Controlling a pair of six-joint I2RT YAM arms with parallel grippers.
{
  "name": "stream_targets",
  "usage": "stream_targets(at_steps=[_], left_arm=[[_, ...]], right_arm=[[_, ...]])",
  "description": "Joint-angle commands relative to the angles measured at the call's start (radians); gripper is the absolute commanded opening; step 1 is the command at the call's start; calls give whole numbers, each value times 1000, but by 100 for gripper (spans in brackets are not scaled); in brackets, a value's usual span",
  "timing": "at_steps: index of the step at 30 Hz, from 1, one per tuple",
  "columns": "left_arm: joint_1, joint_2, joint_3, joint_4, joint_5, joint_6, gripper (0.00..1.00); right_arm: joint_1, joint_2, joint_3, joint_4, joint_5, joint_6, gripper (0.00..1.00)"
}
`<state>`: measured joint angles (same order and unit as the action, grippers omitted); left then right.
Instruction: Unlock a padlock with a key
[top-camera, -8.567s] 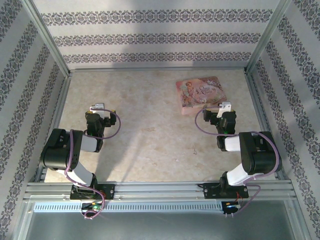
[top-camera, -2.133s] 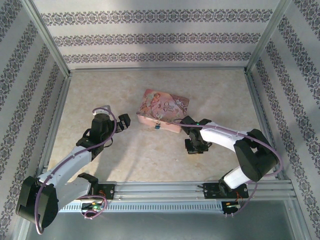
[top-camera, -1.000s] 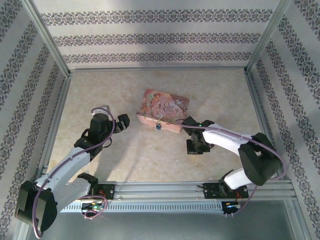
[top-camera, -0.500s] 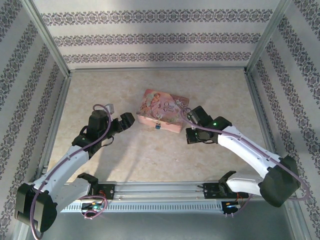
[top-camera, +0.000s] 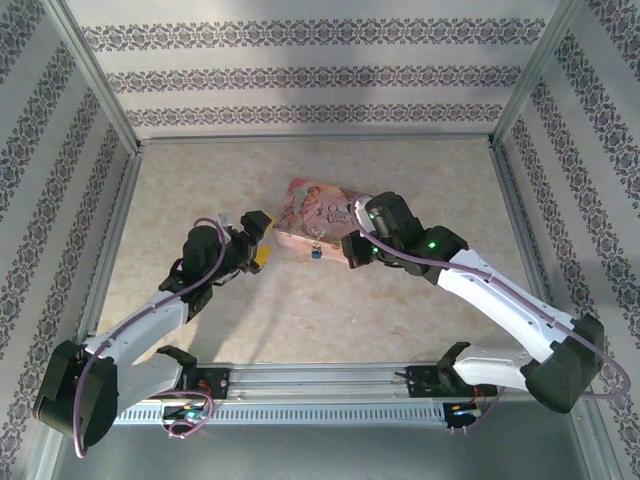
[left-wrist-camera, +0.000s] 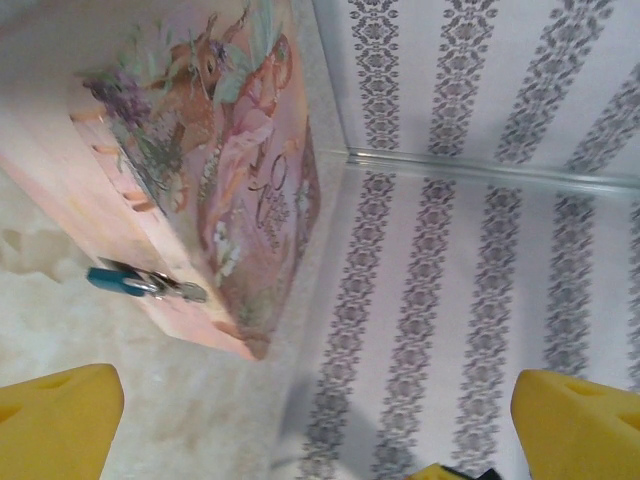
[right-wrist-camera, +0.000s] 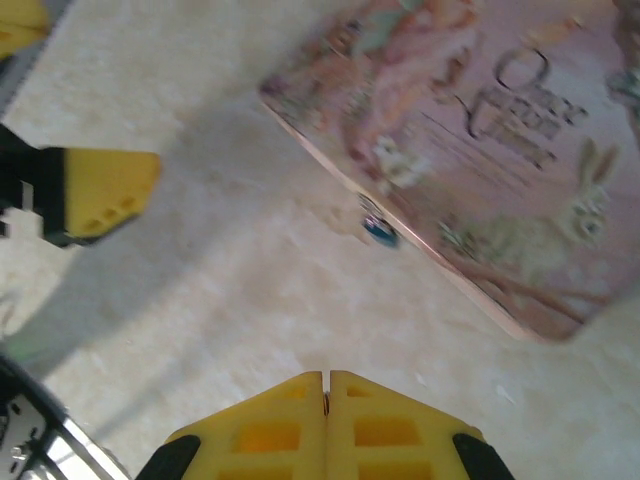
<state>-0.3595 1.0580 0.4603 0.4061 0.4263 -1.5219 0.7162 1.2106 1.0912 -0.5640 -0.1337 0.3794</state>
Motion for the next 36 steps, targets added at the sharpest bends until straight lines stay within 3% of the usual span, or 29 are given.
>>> stream_targets(at_steps=[1,4,9,21,36], left_arm=[[-16,12,5,147,19,-201,100],[-25,36,-16,243,-1,-275,97],[-55,84,-25,354,-30,-360,81],[-116,192,-12,496,-48,-456,80],[-148,241,-29,563,-100,-521,62]], right_arm=[[27,36,50,109,-27,-23,0],[55,73,73,165,-32,-19,0],[103,142,124,243,-32,-21,0],[141,255,193,360,-52,2,0],[143,305,95,476,-36,61,0]])
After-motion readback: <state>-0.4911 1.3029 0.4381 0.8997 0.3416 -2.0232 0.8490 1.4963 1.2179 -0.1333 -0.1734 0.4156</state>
